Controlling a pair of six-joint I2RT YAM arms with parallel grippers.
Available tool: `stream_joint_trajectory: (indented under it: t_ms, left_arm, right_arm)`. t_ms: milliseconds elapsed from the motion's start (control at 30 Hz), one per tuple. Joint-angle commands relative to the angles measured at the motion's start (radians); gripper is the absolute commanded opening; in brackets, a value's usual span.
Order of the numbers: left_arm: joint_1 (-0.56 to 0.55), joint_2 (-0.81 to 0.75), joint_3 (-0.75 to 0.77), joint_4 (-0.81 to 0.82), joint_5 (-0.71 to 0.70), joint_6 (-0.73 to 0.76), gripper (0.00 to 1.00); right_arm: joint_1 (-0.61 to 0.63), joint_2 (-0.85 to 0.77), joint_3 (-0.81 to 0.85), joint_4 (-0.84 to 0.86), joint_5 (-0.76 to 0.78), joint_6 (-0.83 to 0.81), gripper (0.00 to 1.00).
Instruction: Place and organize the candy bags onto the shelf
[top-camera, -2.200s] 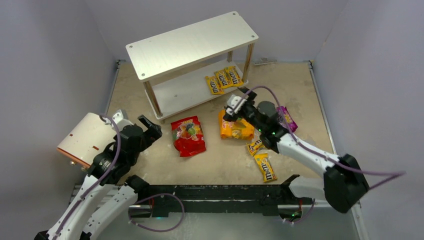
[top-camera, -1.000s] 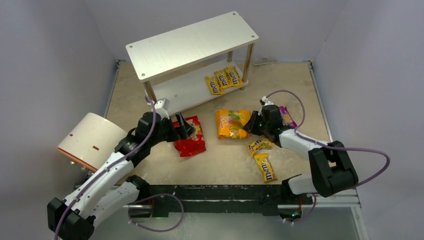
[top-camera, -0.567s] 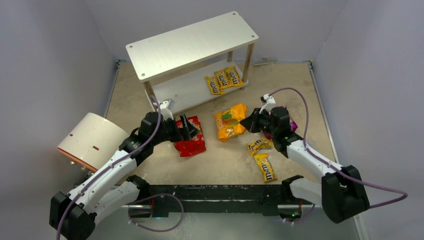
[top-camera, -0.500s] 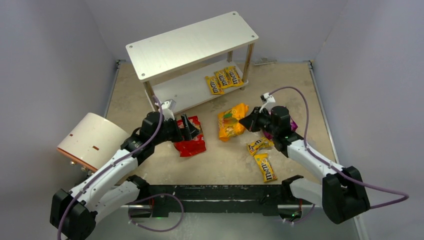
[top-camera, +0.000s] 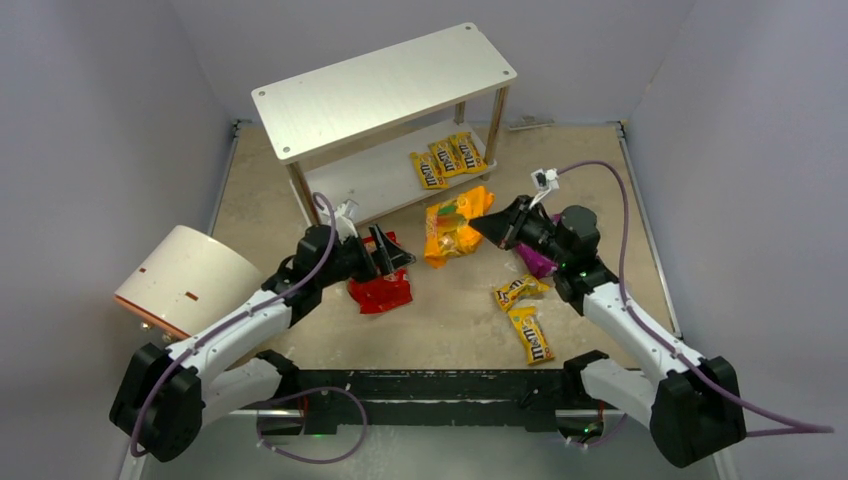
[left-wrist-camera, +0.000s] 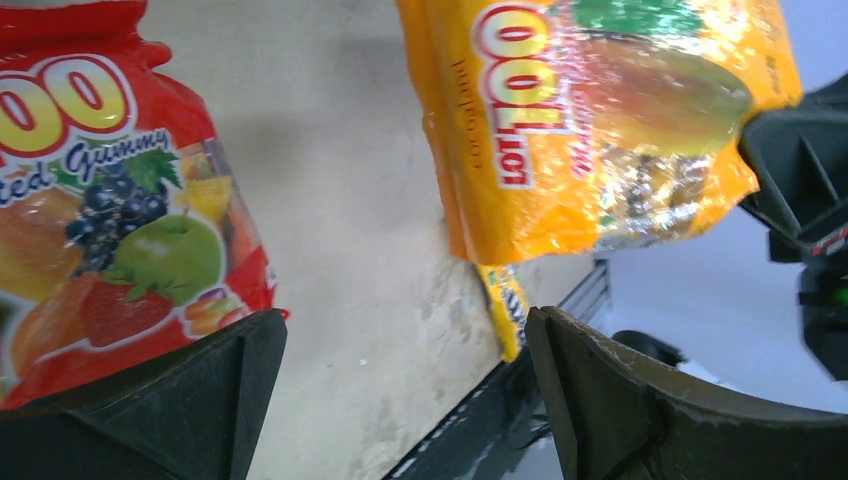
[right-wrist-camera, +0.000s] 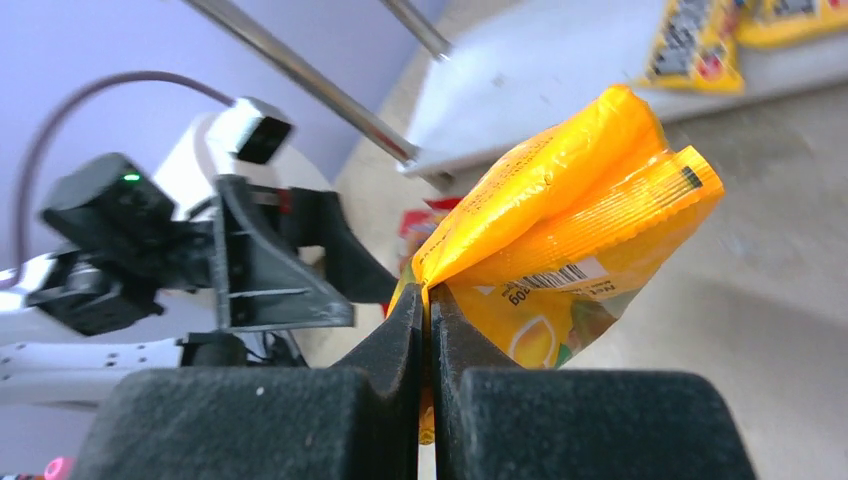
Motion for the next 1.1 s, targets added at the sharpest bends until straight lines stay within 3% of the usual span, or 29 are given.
stream_joint_trajectory:
  t_ms: [0, 200, 400, 767, 867, 1067]
  left_arm:
    - [0.003, -0.001, 0.012, 0.159, 0.01, -0.209, 0.99]
    - [0.002, 0.004, -0.04, 0.431, 0.034, -0.404, 1.0]
    - [-0.01, 0.054, -0.015, 0.486, 0.058, -0.414, 1.0]
    - [-0.041, 0.102, -0.041, 0.747, 0.076, -0.478, 0.99]
    - [-0.042, 0.099, -0.048, 0.792, 0.072, -0.485, 0.87]
    - [-0.042, 0.071, -0.044, 0.758, 0.061, -0.415, 0.36]
  right_arm:
    - [0.001, -0.059, 0.066, 0.34, -0.154, 0.076, 0.0]
    - [0.004, -0.046, 0.082, 0.461, -0.208, 0.145, 0.0]
    - [0.036, -0.026, 0.105, 0.529, -0.225, 0.167, 0.0]
    - [0.121, 0.023, 0.106, 0.583, -0.198, 0.171, 0.0]
    - [0.128, 0.028, 0.107, 0.58, -0.195, 0.17, 0.0]
    - [0.13, -0.004, 0.082, 0.487, -0.171, 0.109, 0.0]
